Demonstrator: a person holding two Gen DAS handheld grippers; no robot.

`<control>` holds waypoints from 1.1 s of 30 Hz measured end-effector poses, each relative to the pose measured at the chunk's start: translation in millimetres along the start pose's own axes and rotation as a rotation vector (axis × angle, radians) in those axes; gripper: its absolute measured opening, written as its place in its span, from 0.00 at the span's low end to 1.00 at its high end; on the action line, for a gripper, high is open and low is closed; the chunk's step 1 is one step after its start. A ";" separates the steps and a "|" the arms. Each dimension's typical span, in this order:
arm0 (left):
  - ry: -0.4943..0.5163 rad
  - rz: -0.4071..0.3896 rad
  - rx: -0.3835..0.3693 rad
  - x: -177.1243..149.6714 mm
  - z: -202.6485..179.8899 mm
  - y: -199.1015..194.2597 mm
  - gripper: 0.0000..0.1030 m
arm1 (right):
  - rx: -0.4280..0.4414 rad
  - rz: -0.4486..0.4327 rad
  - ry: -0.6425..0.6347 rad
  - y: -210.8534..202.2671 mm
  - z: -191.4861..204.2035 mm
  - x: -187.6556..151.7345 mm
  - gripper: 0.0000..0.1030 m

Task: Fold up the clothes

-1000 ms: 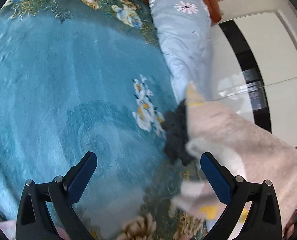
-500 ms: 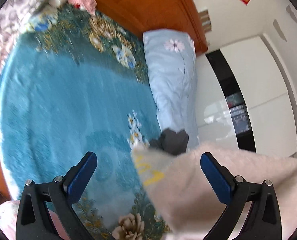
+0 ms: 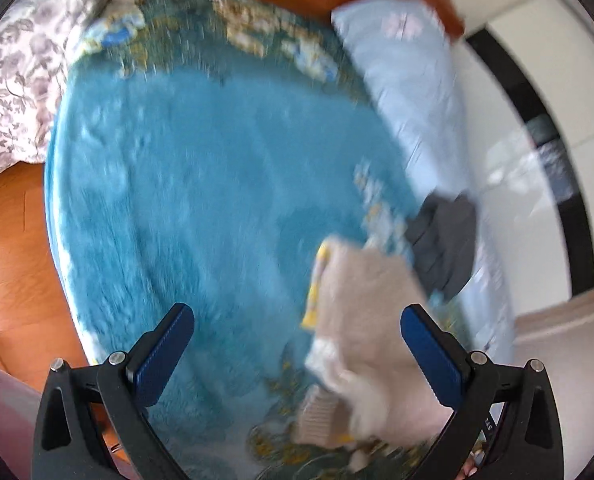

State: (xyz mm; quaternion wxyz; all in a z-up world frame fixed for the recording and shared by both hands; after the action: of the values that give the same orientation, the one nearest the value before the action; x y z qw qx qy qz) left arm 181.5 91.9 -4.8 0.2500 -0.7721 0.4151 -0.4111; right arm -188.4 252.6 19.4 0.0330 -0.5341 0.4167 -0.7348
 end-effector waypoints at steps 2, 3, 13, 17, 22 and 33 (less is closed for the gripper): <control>0.002 0.042 0.004 -7.7 -4.6 12.8 1.00 | -0.002 0.030 0.032 7.2 -15.8 -14.6 0.11; -0.001 0.057 0.001 -10.2 -7.7 18.0 1.00 | 0.010 0.034 0.034 9.0 -17.9 -17.9 0.14; -0.040 0.135 -0.026 -28.3 -28.9 52.1 1.00 | -0.009 -0.001 -0.038 -50.5 -27.7 -0.5 0.50; -0.051 0.176 -0.009 -35.3 -31.9 71.7 0.99 | -0.010 -0.003 0.034 -78.5 -43.8 -5.5 0.51; -0.057 0.226 -0.016 -32.5 -38.1 101.7 0.85 | 0.051 0.086 0.089 -80.0 -32.1 -37.4 0.51; -0.028 0.376 -0.067 -56.5 -52.5 148.1 0.49 | 0.232 0.278 0.288 -59.5 5.2 -97.9 0.51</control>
State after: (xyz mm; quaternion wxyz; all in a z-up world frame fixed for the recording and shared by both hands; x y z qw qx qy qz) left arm 54.9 58.8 -108.5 0.3022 -0.6945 0.5620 -0.3325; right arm -118.7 336.6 -15.8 0.1354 -0.3540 0.3995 -0.8347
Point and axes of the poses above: each gripper's, at about its wrist camera, not at the fingertips, and y roughly the way its jaws point, z to its left, x to its top, the point moved 8 cm from there along y, roughly the way its jaws point, and after that the axes turned 11 degrees about -z, right-handed, at the moved point
